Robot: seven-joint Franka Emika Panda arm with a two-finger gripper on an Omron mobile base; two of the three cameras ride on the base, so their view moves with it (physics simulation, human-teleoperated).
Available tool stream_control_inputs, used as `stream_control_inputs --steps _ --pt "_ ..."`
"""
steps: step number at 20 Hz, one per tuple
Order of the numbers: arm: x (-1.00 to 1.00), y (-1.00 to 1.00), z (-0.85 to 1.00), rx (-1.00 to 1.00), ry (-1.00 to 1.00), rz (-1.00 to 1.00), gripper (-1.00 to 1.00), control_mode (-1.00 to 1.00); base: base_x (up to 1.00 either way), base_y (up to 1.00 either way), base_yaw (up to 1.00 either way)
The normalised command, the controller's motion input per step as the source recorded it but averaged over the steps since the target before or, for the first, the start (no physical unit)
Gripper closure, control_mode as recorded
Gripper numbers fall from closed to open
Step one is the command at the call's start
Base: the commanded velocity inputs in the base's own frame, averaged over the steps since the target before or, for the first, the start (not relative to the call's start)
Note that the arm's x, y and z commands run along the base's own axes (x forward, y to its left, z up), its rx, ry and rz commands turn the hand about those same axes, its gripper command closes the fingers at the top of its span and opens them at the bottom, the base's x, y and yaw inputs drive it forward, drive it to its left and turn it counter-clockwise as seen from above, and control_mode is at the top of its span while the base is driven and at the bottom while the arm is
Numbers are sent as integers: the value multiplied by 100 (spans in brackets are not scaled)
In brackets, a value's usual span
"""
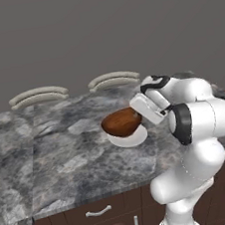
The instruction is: Move the bowls from the cabinet to the plates on the dining table.
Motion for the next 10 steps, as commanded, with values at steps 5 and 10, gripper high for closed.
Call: stream_control_inputs --steps 5,10 --pt "24 0 -46 5 3 2 100 -100 0 0 0" --pt "19 0 -44 5 -13 5 100 -100 0 0 0"
